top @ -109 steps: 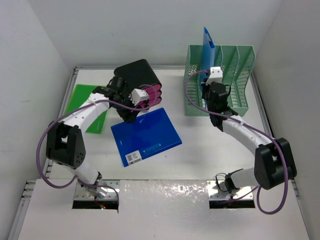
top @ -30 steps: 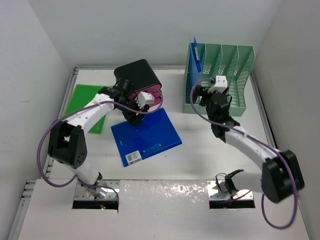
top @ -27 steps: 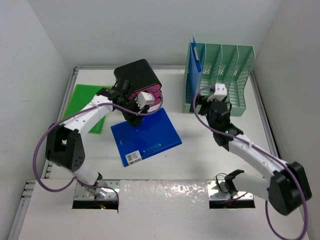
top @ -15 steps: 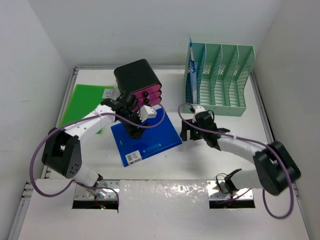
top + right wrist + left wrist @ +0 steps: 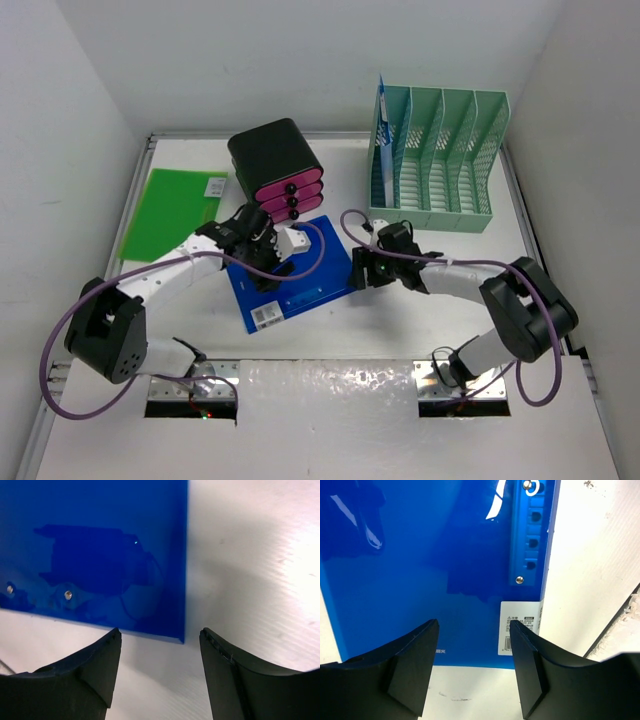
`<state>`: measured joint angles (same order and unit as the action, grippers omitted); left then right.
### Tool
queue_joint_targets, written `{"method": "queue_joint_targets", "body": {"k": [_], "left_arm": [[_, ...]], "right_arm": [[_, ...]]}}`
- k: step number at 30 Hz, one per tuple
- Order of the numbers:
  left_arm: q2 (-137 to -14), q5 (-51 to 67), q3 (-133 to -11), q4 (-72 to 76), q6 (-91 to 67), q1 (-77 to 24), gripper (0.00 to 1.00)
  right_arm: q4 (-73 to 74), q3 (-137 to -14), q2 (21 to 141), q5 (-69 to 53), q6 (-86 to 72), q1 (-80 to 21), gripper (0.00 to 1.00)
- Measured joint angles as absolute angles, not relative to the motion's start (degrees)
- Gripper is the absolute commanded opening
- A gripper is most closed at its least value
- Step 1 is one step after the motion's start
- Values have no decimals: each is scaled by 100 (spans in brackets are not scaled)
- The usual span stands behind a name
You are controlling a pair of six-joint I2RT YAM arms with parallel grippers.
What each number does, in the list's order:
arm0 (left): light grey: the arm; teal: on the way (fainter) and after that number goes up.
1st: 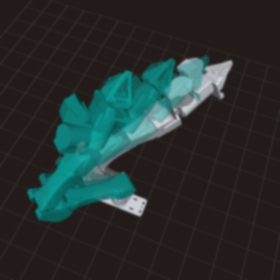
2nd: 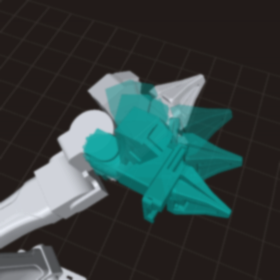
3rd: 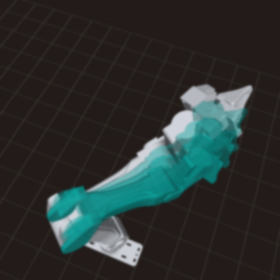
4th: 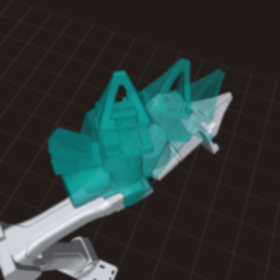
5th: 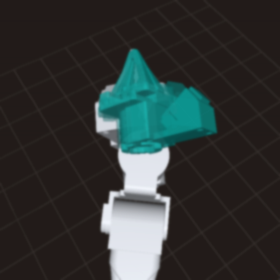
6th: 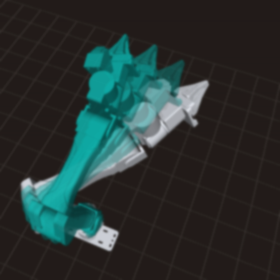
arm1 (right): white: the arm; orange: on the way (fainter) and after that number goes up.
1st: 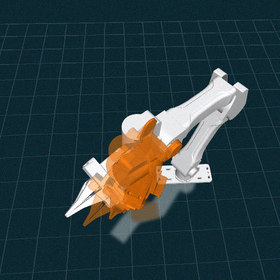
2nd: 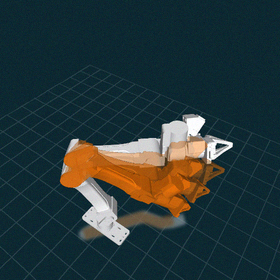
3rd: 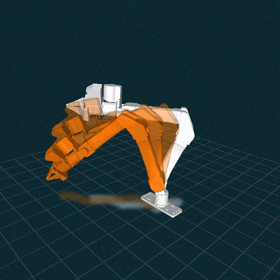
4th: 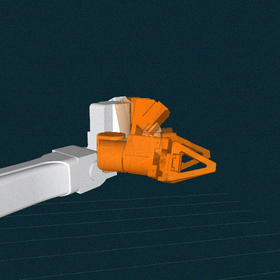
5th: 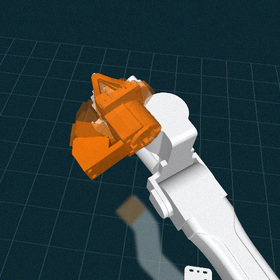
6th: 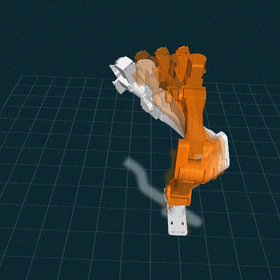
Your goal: Organize the desk
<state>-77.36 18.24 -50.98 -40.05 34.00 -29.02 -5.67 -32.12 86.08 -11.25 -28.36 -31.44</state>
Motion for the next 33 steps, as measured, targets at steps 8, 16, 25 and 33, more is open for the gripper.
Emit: {"method": "queue_joint_targets", "body": {"k": [8, 16, 25, 33], "left_arm": [[-7736, 1824, -5039, -3830, 3406, -2978, 57], [-7736, 1758, -4665, -3686, 3535, -3378, 58], [-7734, 1260, -4202, -3315, 3579, -4265, 59], [-7723, 1122, -3852, -2941, 3750, -4270, 59]], "right_arm": [[-982, -3203, 8886, -1326, -2980, -3402, 54], [-1205, -3203, 9013, -1328, -3002, -3395, 43], [-1601, -3079, 9139, -1439, -3234, -3304, 21], [-2165, -2622, 9013, -1992, -3791, -3225, 19]]}}
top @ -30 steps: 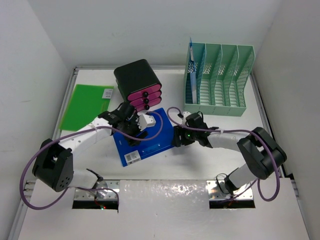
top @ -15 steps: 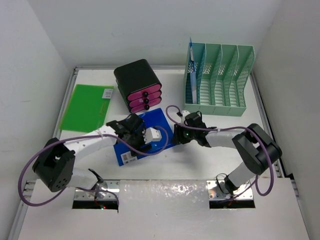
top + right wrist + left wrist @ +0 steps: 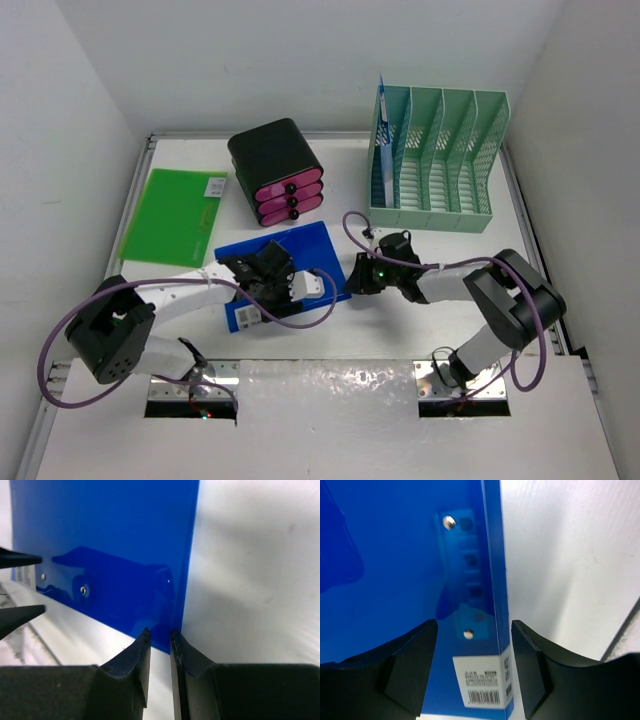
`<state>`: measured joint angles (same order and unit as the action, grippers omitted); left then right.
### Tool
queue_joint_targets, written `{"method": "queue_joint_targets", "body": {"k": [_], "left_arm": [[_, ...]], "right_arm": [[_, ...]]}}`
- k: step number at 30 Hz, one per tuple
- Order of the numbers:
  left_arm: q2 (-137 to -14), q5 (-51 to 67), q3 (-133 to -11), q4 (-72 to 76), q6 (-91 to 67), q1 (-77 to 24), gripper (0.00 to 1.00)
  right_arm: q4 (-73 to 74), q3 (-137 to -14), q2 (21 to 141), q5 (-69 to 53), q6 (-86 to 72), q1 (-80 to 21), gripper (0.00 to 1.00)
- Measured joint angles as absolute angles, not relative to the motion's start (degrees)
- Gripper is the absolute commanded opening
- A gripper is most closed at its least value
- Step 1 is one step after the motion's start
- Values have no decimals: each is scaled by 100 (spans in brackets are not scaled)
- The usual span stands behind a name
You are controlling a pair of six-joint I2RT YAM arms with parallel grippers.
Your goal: Organize the desk
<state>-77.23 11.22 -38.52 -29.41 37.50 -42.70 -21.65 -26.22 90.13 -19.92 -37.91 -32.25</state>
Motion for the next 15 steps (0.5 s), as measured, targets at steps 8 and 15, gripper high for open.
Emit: {"method": "queue_joint_targets", "body": {"k": [8, 15], "left_arm": [[-7942, 985, -3699, -2453, 3868, -4272, 59], [-8005, 980, -3653, -2346, 3918, -4311, 65]], "right_arm": [[-3426, -2224, 9456, -2462, -4534, -3210, 15], [-3957, -1957, 9470, -2506, -4847, -3190, 0]]}}
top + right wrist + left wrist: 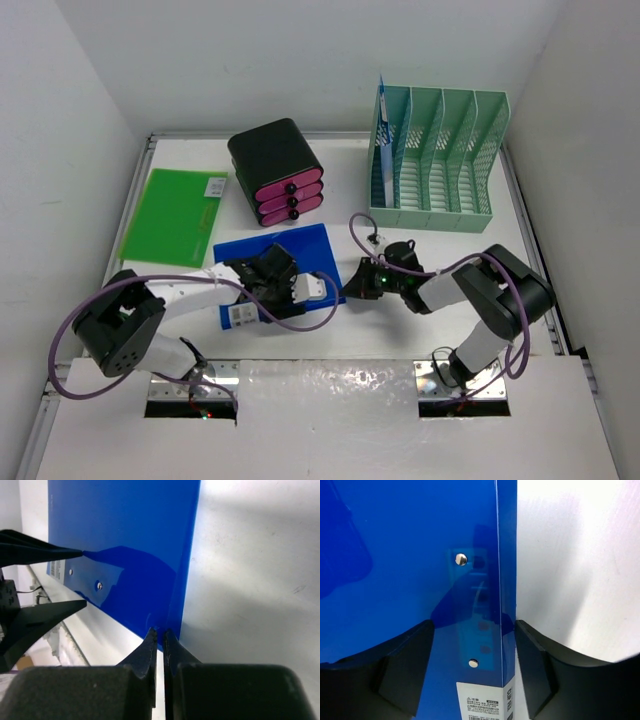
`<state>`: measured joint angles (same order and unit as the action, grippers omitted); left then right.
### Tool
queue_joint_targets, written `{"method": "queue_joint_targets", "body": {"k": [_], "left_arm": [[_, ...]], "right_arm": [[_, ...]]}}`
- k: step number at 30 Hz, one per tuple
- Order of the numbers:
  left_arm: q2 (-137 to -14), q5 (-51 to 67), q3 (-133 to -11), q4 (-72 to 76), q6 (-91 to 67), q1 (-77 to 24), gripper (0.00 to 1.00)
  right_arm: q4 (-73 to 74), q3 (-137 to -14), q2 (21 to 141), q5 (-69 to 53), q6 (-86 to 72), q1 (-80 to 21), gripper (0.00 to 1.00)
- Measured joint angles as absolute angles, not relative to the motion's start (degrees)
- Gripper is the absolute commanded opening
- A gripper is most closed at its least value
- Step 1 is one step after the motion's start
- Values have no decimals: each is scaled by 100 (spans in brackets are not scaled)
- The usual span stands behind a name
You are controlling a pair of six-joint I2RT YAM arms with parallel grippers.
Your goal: Organize the desk
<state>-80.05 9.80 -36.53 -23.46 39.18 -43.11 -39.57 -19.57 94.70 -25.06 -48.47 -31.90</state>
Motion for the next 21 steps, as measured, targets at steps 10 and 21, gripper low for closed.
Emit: {"method": "queue_joint_targets", "body": {"k": [10, 21], "left_arm": [[-7426, 213, -3647, -2220, 3653, -5664, 94], [-7863, -1490, -3210, -827, 3417, -5859, 79]], "right_arm": [[-4038, -1747, 8744, -2436, -5181, -3288, 0], [-3629, -1772, 8064, -1903, -5168, -3636, 0]]}}
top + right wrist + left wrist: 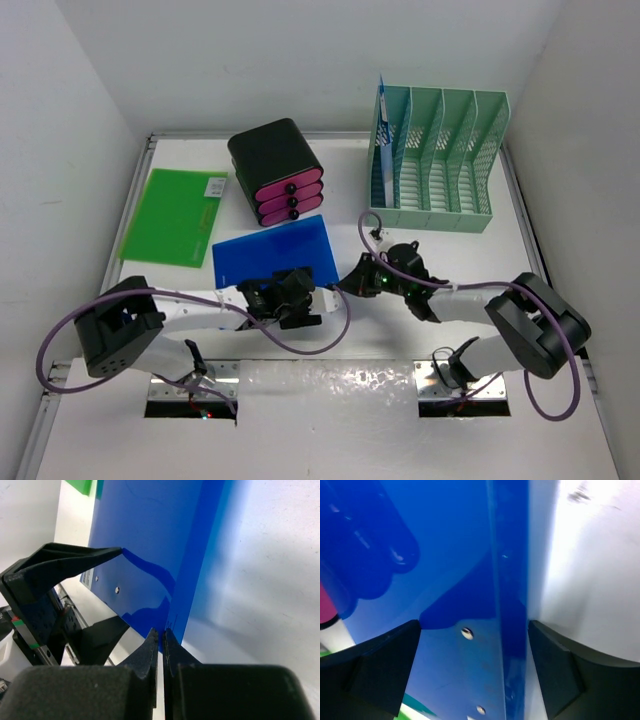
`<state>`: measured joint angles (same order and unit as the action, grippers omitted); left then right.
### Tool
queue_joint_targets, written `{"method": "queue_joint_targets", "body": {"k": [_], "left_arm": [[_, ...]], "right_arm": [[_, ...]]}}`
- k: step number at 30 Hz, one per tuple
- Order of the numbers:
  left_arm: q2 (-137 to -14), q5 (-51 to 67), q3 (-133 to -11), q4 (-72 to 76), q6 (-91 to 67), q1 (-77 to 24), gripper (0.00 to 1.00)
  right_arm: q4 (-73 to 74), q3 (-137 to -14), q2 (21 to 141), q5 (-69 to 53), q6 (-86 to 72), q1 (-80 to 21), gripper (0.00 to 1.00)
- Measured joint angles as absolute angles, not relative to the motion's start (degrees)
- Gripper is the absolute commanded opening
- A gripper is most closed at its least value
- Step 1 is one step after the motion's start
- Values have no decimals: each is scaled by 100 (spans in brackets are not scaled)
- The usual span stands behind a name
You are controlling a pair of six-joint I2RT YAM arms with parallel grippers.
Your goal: Organize the desk
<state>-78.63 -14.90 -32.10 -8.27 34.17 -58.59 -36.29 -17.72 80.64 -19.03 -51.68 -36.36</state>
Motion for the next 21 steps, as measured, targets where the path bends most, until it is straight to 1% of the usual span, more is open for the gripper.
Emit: {"method": "queue_joint_targets", "body": {"k": [1, 2, 4, 5, 7, 8, 9, 10, 13, 14, 15, 16, 17, 19, 21], "left_arm": [[-7883, -1575, -3142, -633, 3411, -5870, 74], [-7913, -1658, -3079, -440, 3402, -5874, 65], [-7996, -1758, -2998, -185, 3417, -5902, 55], [-8040, -1774, -2987, -123, 3428, -5920, 43], [-8138, -1761, -2978, -27, 3472, -5951, 28], [-8182, -1752, -2969, 25, 3509, -5970, 13], [-8208, -1756, -2965, 47, 3535, -5981, 4], [-8219, -1793, -2965, 51, 3570, -5988, 0], [-8219, -1837, -2978, 43, 3601, -5983, 0], [-8219, -1815, -3022, -16, 3579, -5979, 0], [-8219, -1787, -3092, -102, 3538, -5975, 0], [-8219, -1737, -3208, -274, 3474, -5972, 0], [-8217, -1629, -3363, -440, 3387, -5968, 0], [-8208, -1402, -3684, -696, 3214, -5970, 0], [-8200, -1151, -4073, -919, 3020, -5970, 0]], "right_arm": [[-3607, -1778, 8062, -1857, -5168, -3660, 0], [-3577, -1789, 8062, -1804, -5166, -3697, 0], [-3546, -1809, 8062, -1691, -5164, -3760, 0], [-3548, -1811, 8062, -1629, -5166, -3780, 0], [-3564, -1822, 8062, -1494, -5175, -3800, 0], [-3566, -1824, 8062, -1461, -5186, -3800, 0], [-3575, -1824, 8062, -1411, -5194, -3802, 0], [-3575, -1833, 8062, -1369, -5210, -3800, 0], [-3446, -1909, 8047, -1321, -5196, -3798, 0], [-3350, -1931, 7999, -1295, -5162, -3798, 2], [-3225, -1940, 7900, -1234, -5113, -3802, 9], [-3002, -1957, 7738, -1144, -5057, -3802, 18], [-2696, -1964, 7470, -996, -4932, -3813, 33], [-2010, -2023, 6820, -690, -4685, -3837, 46], [-1234, -2132, 6066, -263, -4416, -3885, 55]]}}
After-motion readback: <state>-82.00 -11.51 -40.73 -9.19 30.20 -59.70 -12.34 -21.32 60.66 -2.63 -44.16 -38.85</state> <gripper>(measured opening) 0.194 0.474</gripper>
